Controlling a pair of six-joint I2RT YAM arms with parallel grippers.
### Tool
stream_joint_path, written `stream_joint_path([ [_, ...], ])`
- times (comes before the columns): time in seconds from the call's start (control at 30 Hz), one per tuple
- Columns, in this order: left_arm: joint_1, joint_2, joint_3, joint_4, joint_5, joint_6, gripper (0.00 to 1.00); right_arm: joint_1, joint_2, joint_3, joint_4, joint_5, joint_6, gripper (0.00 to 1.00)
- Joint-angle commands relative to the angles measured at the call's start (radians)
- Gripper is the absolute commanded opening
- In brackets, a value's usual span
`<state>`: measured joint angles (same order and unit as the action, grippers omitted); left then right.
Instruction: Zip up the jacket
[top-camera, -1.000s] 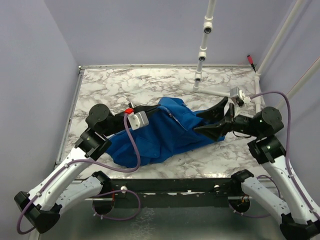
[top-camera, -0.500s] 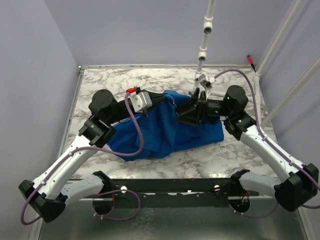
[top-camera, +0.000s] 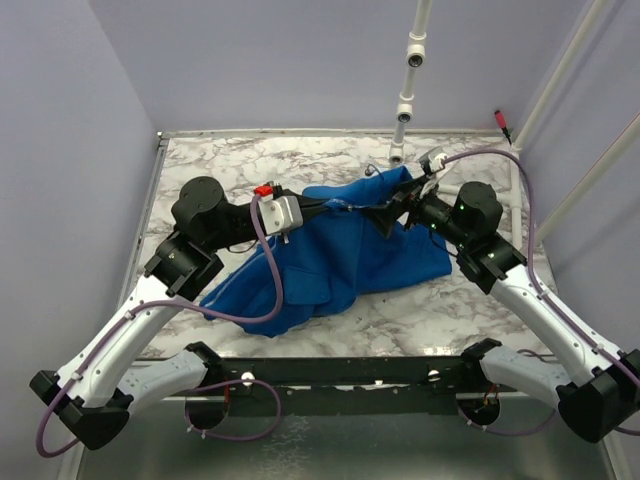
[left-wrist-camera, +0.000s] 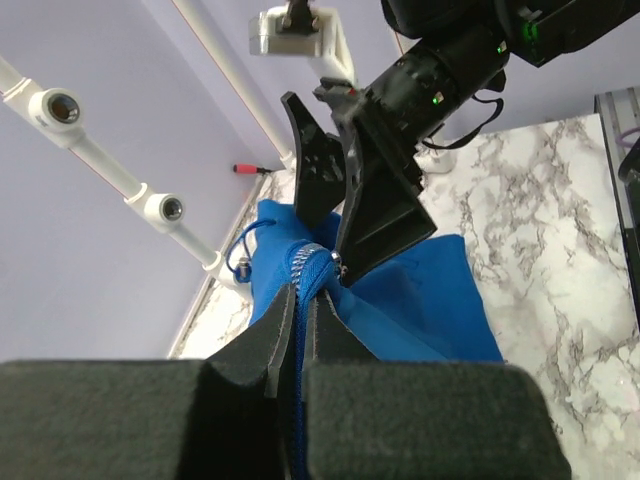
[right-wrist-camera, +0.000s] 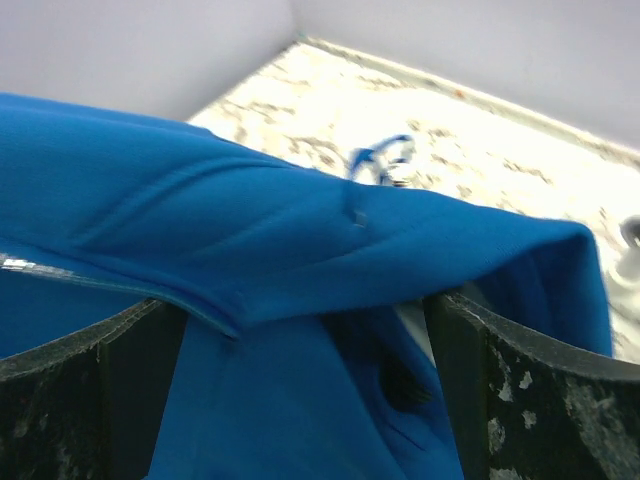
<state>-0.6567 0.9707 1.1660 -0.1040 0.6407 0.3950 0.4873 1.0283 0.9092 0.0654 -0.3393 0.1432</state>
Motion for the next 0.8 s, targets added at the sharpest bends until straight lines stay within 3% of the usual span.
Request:
stream_joint_path([
  [0.0,-0.004,-0.063,-0.003,0.007,0.070,0.076,0.00,-0.003,0.034,-0.084,-0.019,0.163,-0.058,1.00],
  [0.27,-0.004,-0.103,-0.063,-0.015,0.080,0.081,0.01,-0.001,0.033,-0.102,0.107,0.177,-0.071,1.00],
  [0.43,-0.004,-0.123,-0.107,-0.014,0.067,0.105,0.01,0.068,0.042,-0.105,0.235,0.149,-0.025,1.00],
  [0.6,-0.002,-0.155,-0.140,-0.022,0.072,0.151,0.00,0.082,0.148,-0.128,0.547,-0.085,0.121,1.00],
  [0.77,-0.002,-0.170,-0.103,-0.190,0.036,0.401,0.00,0.078,0.229,0.060,0.585,-0.195,0.227,0.88],
])
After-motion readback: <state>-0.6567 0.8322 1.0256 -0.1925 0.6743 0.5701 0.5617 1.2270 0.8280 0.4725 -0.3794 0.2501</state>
